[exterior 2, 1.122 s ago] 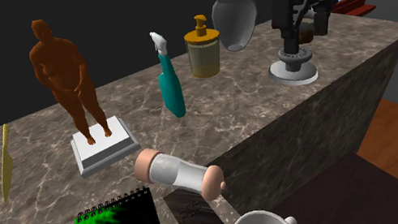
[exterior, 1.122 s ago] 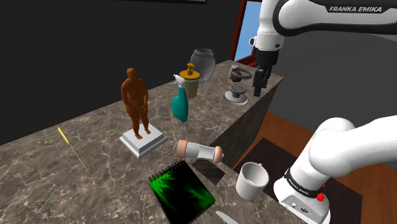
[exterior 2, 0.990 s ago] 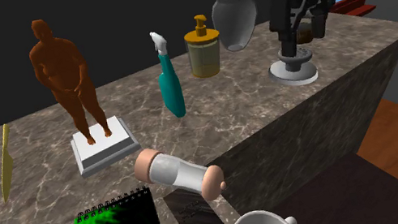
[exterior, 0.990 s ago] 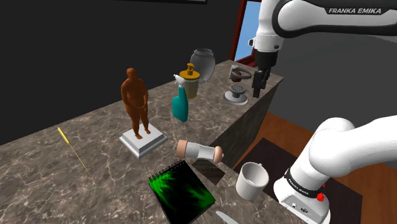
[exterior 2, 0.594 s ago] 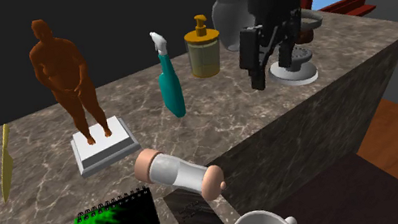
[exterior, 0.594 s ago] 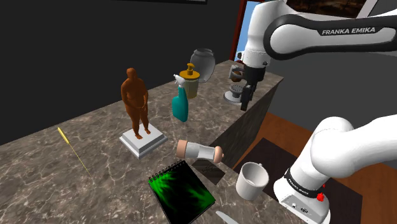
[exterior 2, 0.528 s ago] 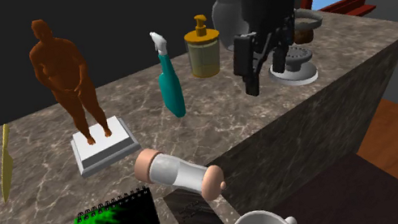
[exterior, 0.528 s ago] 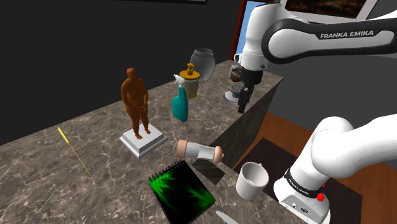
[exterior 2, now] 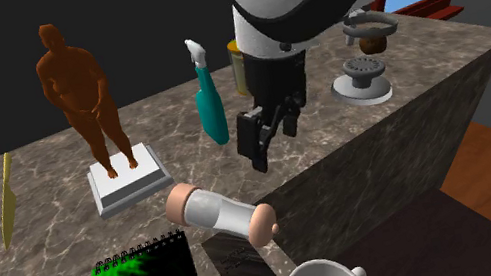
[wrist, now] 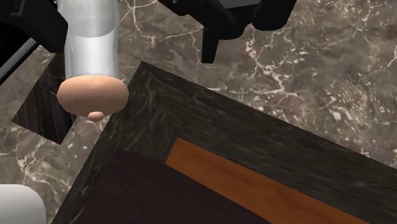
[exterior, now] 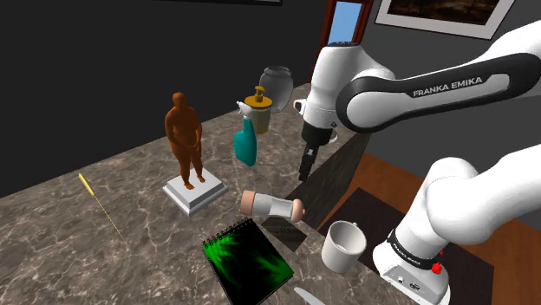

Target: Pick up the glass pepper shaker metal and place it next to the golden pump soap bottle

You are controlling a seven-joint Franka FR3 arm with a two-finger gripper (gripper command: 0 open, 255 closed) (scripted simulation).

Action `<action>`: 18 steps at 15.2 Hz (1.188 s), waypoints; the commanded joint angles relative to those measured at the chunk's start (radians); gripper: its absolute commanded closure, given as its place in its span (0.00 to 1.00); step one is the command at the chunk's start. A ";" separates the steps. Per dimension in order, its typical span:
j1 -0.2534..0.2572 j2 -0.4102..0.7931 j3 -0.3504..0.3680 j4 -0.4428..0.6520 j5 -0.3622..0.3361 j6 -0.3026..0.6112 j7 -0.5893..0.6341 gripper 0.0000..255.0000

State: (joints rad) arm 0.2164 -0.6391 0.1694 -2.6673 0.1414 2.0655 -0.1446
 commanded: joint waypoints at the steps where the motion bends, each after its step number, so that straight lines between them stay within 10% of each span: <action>1: 0.026 0.037 0.027 -0.024 0.019 0.090 0.000 0.00; 8: 0.100 0.218 0.136 -0.041 0.057 0.381 0.021 0.00; 18: 0.088 0.328 0.158 -0.066 0.046 0.515 0.032 0.00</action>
State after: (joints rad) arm 0.3049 -0.3144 0.3270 -2.7329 0.1877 2.5763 -0.1129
